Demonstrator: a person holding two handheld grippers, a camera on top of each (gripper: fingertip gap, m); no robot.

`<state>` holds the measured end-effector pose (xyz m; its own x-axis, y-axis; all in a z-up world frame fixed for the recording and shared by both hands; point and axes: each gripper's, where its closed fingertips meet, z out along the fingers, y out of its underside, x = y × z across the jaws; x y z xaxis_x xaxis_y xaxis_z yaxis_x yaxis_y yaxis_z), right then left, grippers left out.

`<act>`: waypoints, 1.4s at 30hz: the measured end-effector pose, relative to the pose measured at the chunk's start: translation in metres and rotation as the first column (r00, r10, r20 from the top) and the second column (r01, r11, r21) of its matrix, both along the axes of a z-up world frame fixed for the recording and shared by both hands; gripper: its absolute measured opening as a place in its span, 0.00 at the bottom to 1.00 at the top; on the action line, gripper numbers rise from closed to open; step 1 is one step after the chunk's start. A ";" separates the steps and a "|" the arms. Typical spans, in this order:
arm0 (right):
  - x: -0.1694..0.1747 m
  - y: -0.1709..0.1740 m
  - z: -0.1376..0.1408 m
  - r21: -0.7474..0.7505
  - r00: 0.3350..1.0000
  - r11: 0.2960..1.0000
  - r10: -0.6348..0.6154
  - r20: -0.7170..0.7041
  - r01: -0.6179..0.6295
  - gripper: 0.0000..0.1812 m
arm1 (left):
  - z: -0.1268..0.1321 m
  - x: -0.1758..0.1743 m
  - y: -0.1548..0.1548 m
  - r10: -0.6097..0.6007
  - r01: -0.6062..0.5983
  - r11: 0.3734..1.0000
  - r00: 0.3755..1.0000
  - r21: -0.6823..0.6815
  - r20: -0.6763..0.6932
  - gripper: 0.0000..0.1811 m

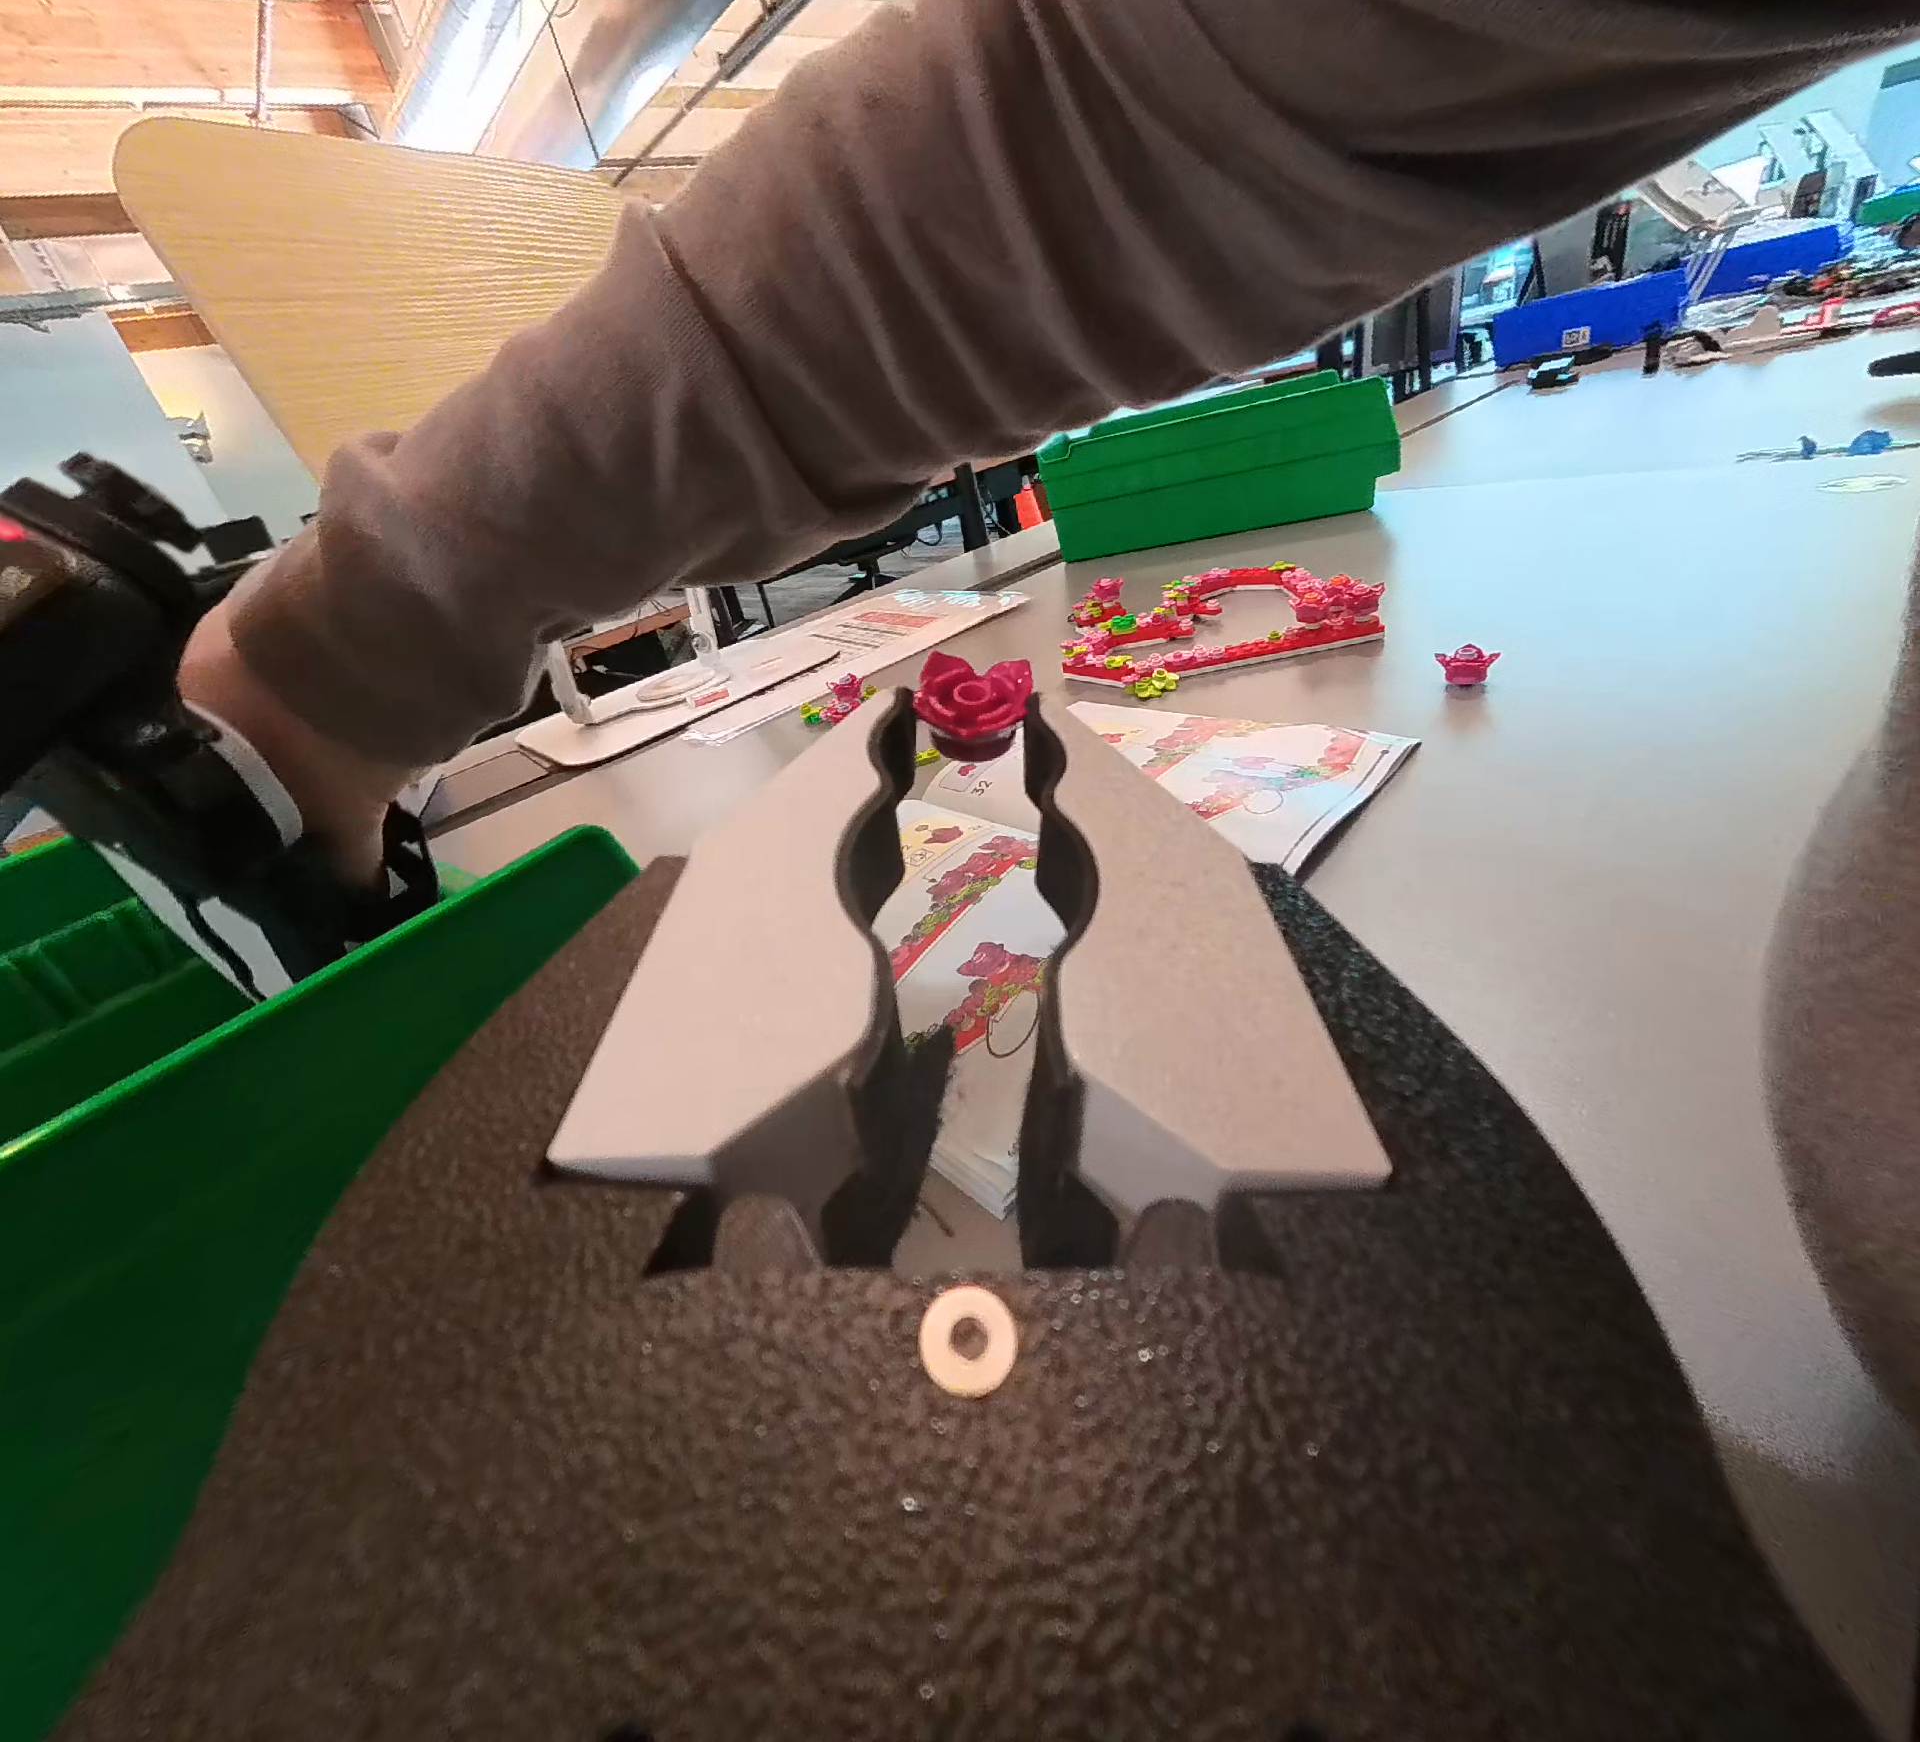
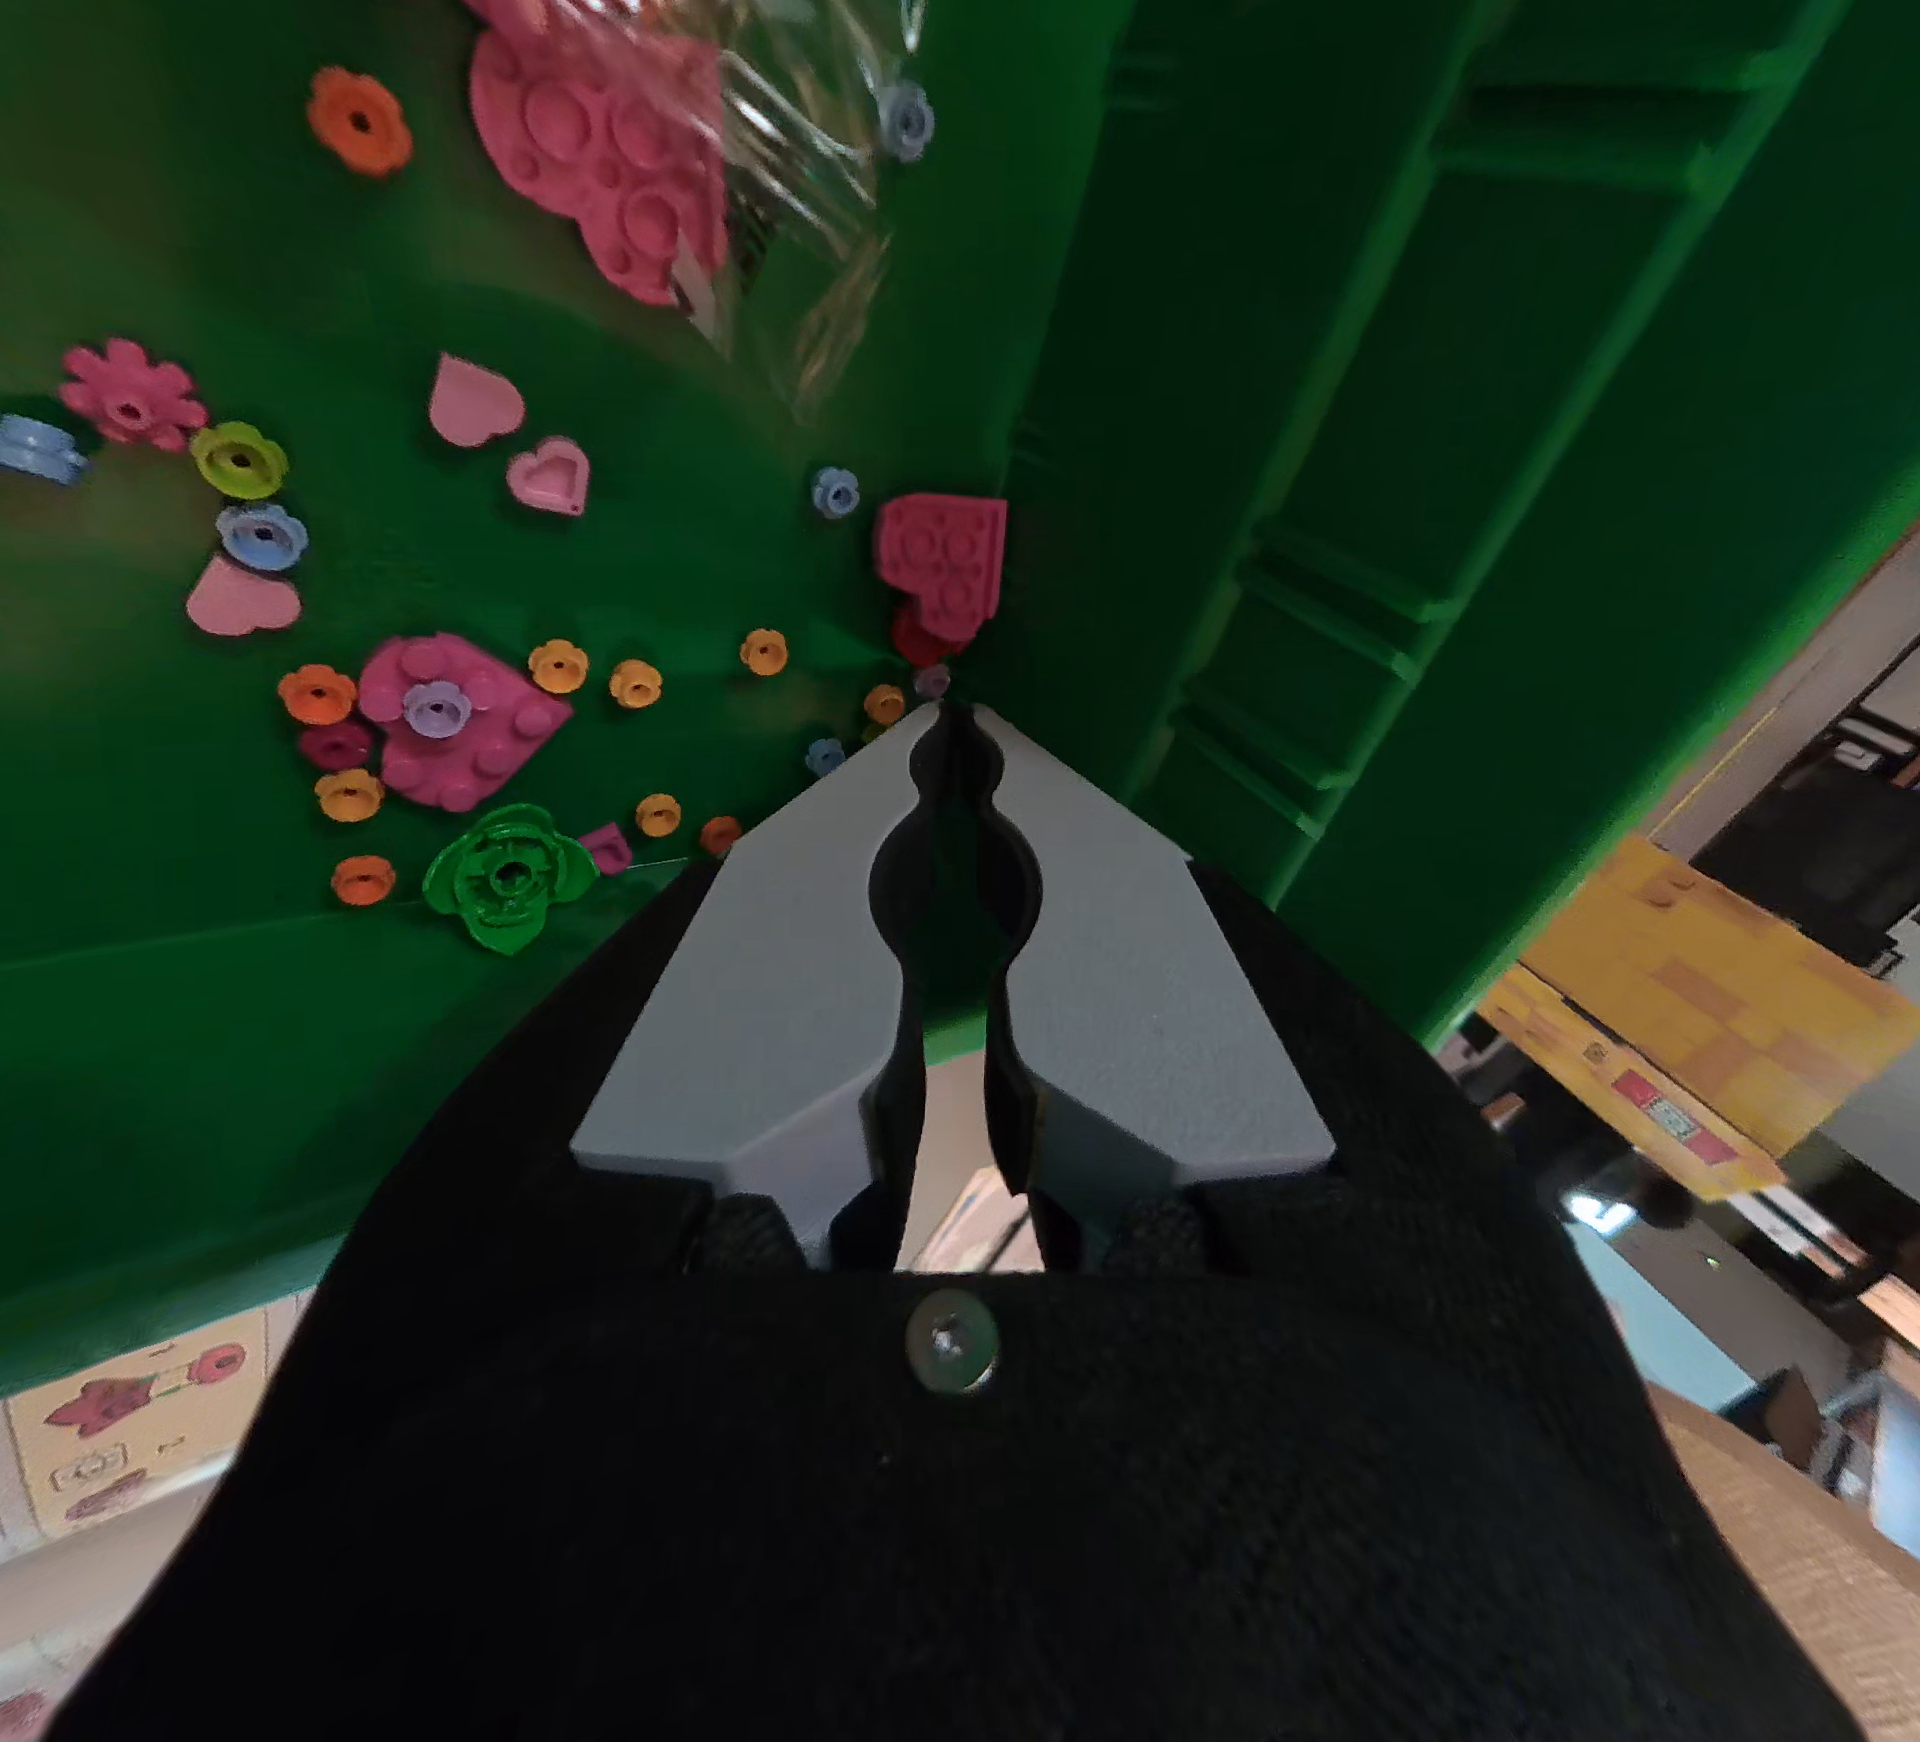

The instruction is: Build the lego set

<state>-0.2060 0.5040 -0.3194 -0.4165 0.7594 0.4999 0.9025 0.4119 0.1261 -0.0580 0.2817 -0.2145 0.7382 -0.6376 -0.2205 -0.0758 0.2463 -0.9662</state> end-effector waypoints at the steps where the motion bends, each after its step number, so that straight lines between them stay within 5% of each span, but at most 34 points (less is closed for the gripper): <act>1: 0.000 0.000 -0.001 0.007 1.000 1.000 0.007 0.018 -0.007 0.00 | 0.000 0.000 0.000 -0.001 0.001 1.000 1.000 0.000 0.000 0.10; 12: -0.002 -0.001 -0.008 0.039 0.983 0.990 0.130 0.128 -0.136 0.00 | 0.000 0.000 0.000 -0.004 0.004 1.000 1.000 0.000 0.001 0.10; 22: -0.002 -0.003 -0.003 -0.052 0.997 0.997 0.066 0.039 -0.064 0.01 | 0.000 0.000 0.000 -0.005 0.005 1.000 1.000 -0.001 0.001 0.10; 28: -0.006 -0.013 -0.004 -0.188 0.990 0.974 -0.134 -0.045 0.124 0.08 | 0.000 0.000 0.000 -0.005 0.005 1.000 1.000 -0.001 0.000 0.10; 35: -0.004 -0.004 0.002 -0.355 0.825 0.806 -0.547 -0.142 0.474 0.00 | 0.000 0.001 0.000 -0.007 0.007 1.000 1.000 -0.001 0.000 0.10; 42: -0.004 0.007 0.000 -0.250 0.777 0.801 -0.593 -0.210 0.543 0.00 | 0.001 0.001 -0.002 -0.010 0.010 1.000 1.000 0.007 0.001 0.10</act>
<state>-0.2100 0.5114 -0.3190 0.2471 0.8955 0.3700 0.9654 -0.1947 -0.1735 -0.0570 0.2801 -0.2136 0.7322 -0.6432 -0.2240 -0.0725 0.2534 -0.9646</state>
